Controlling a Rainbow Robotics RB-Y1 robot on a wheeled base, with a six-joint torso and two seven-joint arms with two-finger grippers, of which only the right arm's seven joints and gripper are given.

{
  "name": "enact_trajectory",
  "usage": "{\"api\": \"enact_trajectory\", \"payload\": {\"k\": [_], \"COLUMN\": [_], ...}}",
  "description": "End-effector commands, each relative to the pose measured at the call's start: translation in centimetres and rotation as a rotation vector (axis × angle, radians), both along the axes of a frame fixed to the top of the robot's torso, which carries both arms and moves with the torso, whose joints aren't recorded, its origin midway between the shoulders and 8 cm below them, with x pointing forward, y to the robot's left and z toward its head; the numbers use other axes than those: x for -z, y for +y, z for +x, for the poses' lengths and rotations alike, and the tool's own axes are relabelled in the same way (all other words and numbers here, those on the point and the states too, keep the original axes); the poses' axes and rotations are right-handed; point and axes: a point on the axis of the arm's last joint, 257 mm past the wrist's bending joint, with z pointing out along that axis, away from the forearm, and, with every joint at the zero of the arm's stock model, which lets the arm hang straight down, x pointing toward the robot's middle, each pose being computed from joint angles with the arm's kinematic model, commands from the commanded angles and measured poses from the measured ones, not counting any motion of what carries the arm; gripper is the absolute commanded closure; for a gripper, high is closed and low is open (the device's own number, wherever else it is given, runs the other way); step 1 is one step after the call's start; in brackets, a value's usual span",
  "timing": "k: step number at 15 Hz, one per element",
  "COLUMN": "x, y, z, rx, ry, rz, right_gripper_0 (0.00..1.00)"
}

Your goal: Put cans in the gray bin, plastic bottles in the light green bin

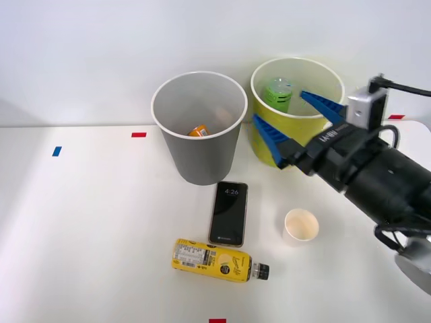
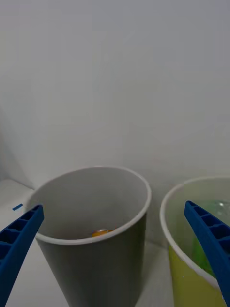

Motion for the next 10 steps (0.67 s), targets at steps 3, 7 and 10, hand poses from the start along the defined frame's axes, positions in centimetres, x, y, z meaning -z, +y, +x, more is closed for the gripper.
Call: {"api": "enact_trajectory", "payload": {"k": [3,7,10], "x": [0.1,2.2,3.7], "y": [-7.1,-9.0,-10.1], "z": [-4.5,-5.8,-7.2], "rx": [0.239,0.315,0.354], "ry": [-0.034,0.007,0.03], "rz": [0.151,0.226,0.245], "right_gripper_0": [0.0,0.0,0.0]}}
